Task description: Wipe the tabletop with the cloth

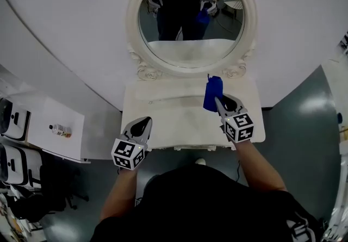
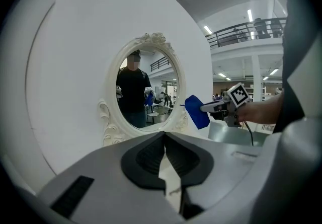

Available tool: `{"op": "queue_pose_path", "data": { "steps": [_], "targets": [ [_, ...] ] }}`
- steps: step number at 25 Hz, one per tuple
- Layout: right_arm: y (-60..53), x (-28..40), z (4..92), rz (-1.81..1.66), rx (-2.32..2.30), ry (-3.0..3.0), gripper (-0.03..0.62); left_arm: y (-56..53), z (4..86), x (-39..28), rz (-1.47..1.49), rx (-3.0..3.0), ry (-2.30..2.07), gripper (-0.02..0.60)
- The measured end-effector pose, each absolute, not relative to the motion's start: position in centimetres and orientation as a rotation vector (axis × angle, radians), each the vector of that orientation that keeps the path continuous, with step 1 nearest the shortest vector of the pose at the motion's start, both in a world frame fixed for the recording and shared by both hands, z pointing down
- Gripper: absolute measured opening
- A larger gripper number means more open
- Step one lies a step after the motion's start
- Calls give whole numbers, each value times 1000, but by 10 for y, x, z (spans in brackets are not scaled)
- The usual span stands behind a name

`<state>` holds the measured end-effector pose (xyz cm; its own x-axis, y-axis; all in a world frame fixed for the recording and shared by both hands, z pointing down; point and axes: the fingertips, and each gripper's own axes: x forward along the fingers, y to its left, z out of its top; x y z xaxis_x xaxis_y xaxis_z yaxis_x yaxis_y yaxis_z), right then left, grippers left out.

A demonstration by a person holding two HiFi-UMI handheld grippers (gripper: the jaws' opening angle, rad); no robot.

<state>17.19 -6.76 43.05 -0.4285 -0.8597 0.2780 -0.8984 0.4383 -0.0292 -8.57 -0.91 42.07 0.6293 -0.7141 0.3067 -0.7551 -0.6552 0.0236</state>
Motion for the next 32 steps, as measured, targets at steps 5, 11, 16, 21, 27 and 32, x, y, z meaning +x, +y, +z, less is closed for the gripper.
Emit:
{"op": "queue_pose_path", "data": {
  "steps": [5, 11, 16, 21, 27, 32],
  "targets": [
    [-78, 182, 431, 256, 1499, -2491, 49, -15, 419, -69, 414, 2684, -1249, 11],
    [-89, 185, 435, 265, 1501, -2489, 49, -25, 419, -65, 408, 2682, -1256, 11],
    [-93, 175, 435, 260, 1498, -2479, 49, -38, 416, -72, 372, 2696, -1255, 11],
    [-100, 164, 433, 249, 1512, -2459, 49, -52, 417, -83, 354, 2706, -1239, 11],
    [-106, 148, 433, 249, 1522, -2443, 49, -63, 414, -100, 340, 2721, -1224, 11],
    [-114, 134, 434, 249, 1506, -2438, 49, -69, 413, -115, 335, 2717, -1229, 11]
  ]
}}
